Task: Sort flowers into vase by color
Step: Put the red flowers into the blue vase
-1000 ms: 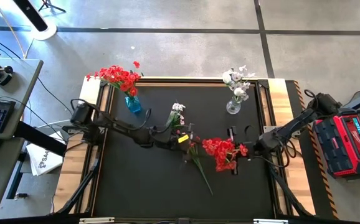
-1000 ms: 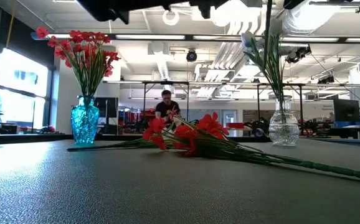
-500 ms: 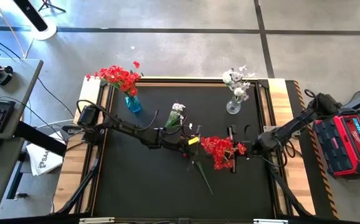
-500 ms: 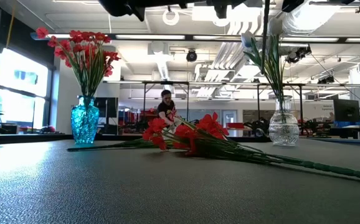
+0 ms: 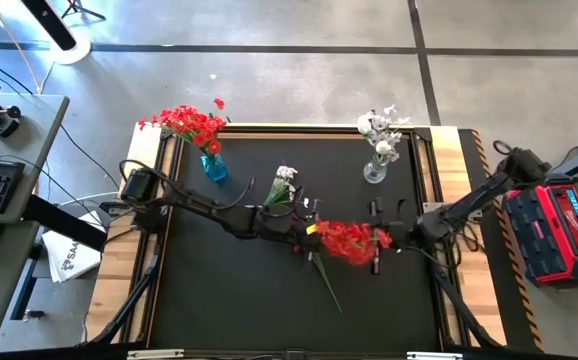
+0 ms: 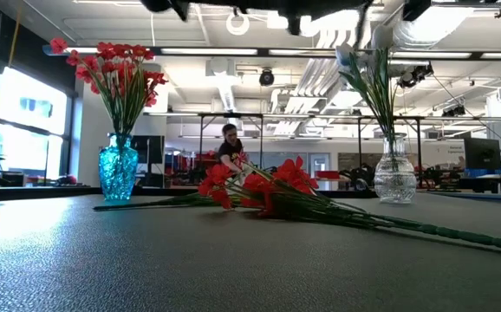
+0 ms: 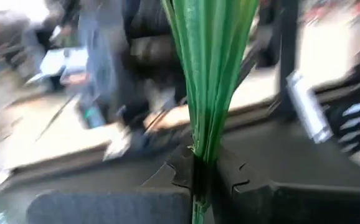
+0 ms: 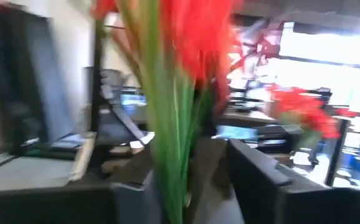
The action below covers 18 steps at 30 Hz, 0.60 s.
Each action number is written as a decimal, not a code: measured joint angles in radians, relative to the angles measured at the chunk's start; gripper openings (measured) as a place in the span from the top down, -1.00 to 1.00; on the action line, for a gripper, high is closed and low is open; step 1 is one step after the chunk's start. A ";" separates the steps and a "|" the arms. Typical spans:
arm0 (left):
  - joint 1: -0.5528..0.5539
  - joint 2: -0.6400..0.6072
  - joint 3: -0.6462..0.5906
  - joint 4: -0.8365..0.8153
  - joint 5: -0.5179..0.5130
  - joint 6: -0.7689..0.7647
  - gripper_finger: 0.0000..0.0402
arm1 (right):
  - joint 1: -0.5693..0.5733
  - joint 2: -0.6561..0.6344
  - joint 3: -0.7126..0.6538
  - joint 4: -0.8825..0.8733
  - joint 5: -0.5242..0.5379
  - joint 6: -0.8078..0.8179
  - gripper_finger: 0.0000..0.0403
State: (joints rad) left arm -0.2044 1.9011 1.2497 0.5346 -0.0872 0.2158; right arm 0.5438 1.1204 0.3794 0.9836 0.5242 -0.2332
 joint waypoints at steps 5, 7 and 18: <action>-0.038 -0.102 -0.074 -0.184 -0.267 0.001 0.99 | 0.110 -0.164 0.000 -0.100 0.203 -0.066 0.00; -0.049 -0.162 -0.148 -0.201 -0.355 -0.017 0.99 | 0.158 -0.217 0.000 -0.136 0.240 -0.081 -0.04; -0.064 -0.729 -0.615 -0.074 -0.955 -0.056 1.00 | 0.234 -0.197 0.000 -0.256 0.271 -0.017 -0.06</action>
State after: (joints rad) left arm -0.2686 1.1722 0.6343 0.4609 -1.0418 0.1603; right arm 0.7776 0.9230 0.3794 0.7277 0.7951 -0.2503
